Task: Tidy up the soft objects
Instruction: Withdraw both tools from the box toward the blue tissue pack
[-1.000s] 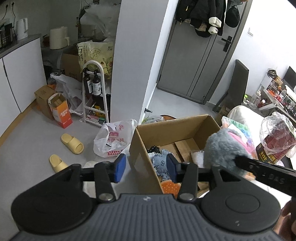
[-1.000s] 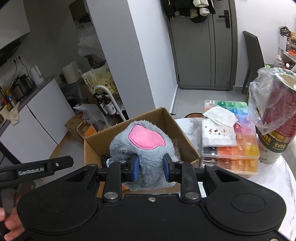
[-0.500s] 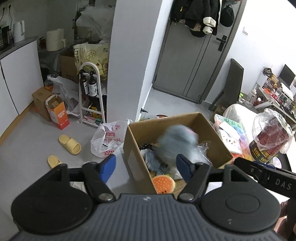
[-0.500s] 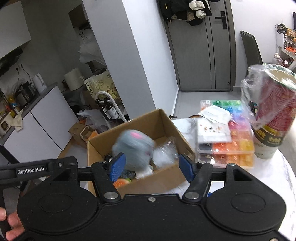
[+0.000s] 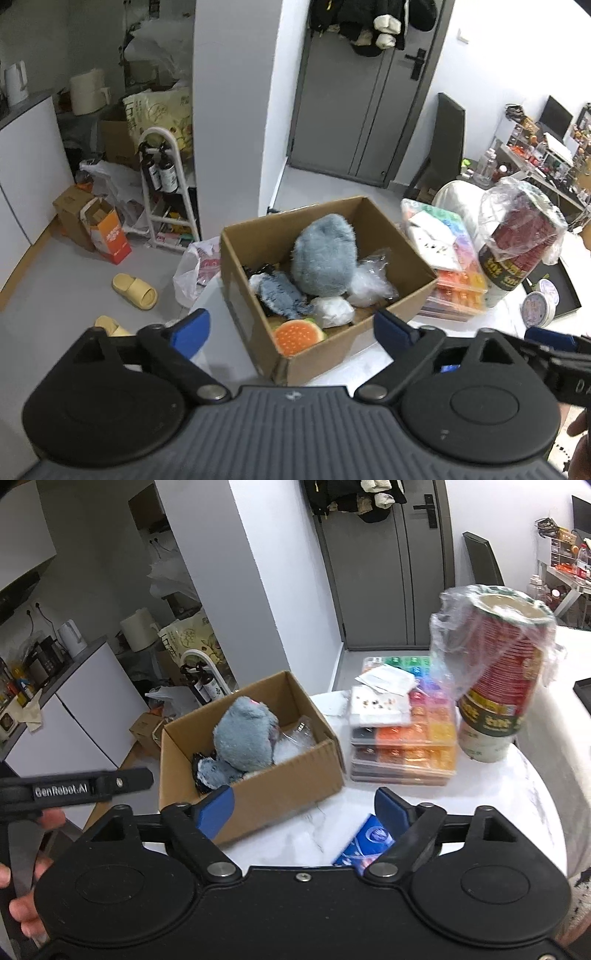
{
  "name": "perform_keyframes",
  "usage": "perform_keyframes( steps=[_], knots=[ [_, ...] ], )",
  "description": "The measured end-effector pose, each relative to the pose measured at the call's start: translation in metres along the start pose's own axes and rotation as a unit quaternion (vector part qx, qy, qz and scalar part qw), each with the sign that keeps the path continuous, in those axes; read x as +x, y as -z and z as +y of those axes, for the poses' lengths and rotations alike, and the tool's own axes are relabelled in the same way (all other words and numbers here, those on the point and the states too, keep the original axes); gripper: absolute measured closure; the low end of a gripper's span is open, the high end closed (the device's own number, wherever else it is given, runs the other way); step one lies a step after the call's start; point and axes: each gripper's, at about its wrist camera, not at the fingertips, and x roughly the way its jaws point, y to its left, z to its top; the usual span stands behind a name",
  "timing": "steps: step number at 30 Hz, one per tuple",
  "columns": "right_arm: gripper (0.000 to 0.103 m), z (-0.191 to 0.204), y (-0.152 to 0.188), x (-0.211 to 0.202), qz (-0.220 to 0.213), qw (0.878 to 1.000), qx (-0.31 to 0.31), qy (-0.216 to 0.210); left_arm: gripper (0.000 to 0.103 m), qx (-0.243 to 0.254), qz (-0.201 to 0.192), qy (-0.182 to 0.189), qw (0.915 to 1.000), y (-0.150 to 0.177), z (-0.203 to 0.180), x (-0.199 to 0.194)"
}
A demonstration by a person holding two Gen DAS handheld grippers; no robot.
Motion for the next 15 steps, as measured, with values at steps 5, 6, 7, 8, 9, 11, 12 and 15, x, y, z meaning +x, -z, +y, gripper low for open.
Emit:
perform_keyframes(
  steps=[5, 6, 7, 8, 9, 11, 12, 15],
  knots=[
    [0.013, -0.018, 0.007, -0.013, -0.005, 1.000, 0.016, 0.009, 0.000, 0.020, -0.011, 0.005, 0.9997, 0.000, -0.015, -0.007],
    [0.011, -0.021, 0.009, -0.016, -0.006, 1.000, 0.020, 0.010, 0.000, 0.024, -0.017, 0.006, 0.9995, 0.001, -0.017, -0.010],
    [0.011, -0.025, 0.011, -0.018, -0.007, 1.000, 0.023, 0.011, 0.000, 0.028, -0.024, 0.006, 0.9993, 0.002, -0.020, -0.013],
    [0.010, -0.027, 0.012, -0.020, -0.008, 1.000, 0.024, 0.011, 0.000, 0.031, -0.029, 0.003, 0.9991, 0.003, -0.023, -0.016],
    [0.010, -0.030, 0.013, -0.022, -0.008, 1.000, 0.025, 0.011, 0.000, 0.033, -0.033, 0.000, 0.9989, 0.004, -0.025, -0.018],
    [0.010, -0.035, 0.016, -0.027, -0.012, 1.000, 0.025, 0.011, 0.000, 0.035, -0.034, -0.001, 0.9988, 0.005, -0.029, -0.022],
    [0.008, -0.037, 0.018, -0.030, -0.015, 0.999, 0.025, 0.013, 0.000, 0.038, -0.035, -0.002, 0.9987, 0.006, -0.030, -0.023],
    [0.006, -0.047, 0.020, -0.036, -0.022, 0.999, 0.031, 0.013, 0.000, 0.044, -0.038, -0.002, 0.9983, 0.008, -0.036, -0.027]
  ],
)
